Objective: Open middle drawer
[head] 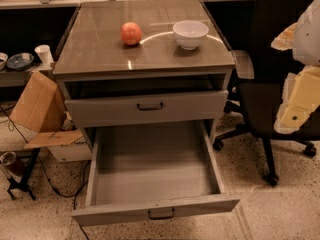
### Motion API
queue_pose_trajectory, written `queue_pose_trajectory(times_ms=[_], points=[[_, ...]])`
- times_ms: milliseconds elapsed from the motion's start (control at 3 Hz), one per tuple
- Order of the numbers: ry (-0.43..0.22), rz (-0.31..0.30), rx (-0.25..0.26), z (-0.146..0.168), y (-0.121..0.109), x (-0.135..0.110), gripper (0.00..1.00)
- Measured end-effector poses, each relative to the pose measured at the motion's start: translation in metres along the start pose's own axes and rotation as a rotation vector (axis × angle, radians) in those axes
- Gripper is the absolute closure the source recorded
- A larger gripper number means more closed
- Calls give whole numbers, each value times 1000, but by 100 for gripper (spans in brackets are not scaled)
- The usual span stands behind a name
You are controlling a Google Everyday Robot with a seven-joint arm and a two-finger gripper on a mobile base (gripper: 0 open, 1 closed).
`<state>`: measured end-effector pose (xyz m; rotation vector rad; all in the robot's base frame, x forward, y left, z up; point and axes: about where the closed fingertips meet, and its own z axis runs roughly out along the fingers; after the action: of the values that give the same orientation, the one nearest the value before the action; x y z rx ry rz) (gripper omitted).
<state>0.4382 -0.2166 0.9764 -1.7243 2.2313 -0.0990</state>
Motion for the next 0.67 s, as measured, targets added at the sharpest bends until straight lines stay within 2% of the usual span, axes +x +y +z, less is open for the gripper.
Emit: queue_pose_trajectory(times_ms=[333,667], points=[[0,0,0,0,0,0,0],[-53,-12,14,13,10,5,0]])
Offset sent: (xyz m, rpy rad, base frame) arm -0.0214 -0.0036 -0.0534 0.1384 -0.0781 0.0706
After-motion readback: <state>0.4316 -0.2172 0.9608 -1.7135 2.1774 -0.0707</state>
